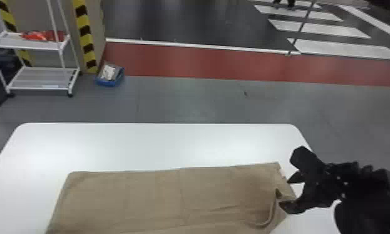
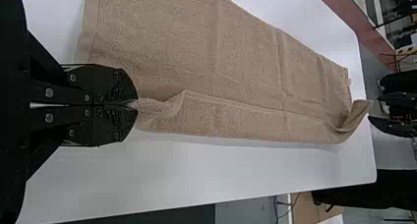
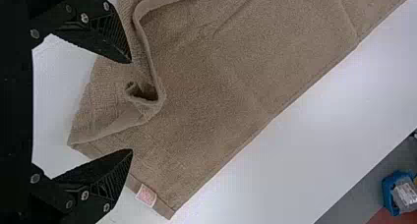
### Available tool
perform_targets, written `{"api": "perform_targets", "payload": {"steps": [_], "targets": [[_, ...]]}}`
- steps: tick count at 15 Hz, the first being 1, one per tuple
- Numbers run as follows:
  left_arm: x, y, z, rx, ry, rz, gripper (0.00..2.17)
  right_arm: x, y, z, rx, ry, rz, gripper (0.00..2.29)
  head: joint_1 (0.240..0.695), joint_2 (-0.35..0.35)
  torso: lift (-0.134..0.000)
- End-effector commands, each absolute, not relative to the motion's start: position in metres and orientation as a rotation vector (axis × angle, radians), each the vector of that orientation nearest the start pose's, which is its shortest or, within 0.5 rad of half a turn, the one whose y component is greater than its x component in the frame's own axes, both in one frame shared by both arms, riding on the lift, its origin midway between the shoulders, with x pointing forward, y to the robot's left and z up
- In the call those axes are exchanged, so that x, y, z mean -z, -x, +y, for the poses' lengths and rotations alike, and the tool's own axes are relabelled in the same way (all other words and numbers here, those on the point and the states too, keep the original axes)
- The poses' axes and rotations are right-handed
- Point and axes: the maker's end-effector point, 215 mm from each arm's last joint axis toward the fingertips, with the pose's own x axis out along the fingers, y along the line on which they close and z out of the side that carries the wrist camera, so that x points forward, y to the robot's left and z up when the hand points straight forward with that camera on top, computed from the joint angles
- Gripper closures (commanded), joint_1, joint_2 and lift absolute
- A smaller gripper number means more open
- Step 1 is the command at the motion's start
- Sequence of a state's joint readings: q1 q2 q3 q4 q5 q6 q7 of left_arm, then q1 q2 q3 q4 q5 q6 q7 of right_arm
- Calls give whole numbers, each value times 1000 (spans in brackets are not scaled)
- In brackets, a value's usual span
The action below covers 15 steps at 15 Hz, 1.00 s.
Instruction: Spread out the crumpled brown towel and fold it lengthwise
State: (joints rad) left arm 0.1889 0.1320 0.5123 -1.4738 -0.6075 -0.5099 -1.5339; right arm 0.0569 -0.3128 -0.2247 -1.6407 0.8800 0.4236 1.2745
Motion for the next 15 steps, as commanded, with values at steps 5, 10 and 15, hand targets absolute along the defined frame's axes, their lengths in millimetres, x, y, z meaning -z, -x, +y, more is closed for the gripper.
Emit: {"api": "perform_targets", "payload": {"steps": [5,10,15], "targets": [[525,-319,289,1231,-682,544,1345,531,-445,-396,-627,746,1062,377,695,-164,0],[524,-319,290,1228,-681,539,1345,545,-461,-393,-598,752,1087,410,695,-154,0],[524,-319,291,1228,-683,538,1345,546,-485,-391,-552,726,1069,410,695,-150,0]]}}
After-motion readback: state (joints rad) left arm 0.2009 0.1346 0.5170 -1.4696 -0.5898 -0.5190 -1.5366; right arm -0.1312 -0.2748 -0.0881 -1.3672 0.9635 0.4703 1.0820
